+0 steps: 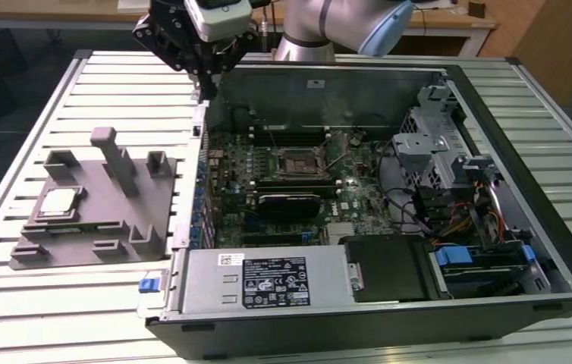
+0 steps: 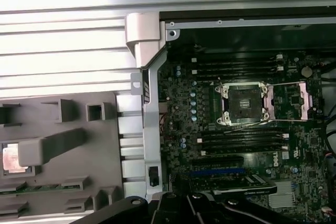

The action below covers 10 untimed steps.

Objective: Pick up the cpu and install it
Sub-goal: 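Reach for the cpu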

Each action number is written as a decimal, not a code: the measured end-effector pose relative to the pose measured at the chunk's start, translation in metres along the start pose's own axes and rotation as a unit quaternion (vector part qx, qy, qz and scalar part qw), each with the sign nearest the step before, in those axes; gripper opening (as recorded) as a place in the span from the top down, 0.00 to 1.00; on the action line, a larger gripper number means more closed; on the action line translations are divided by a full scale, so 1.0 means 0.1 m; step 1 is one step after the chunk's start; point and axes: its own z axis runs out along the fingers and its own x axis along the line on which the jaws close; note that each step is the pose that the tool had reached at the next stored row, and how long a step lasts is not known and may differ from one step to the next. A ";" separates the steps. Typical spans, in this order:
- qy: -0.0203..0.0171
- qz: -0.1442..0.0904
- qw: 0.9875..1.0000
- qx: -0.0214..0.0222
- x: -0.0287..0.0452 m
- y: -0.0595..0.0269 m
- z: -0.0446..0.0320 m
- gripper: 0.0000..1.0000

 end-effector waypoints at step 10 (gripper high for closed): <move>0.000 0.000 1.000 0.000 0.139 -0.011 0.000 0.89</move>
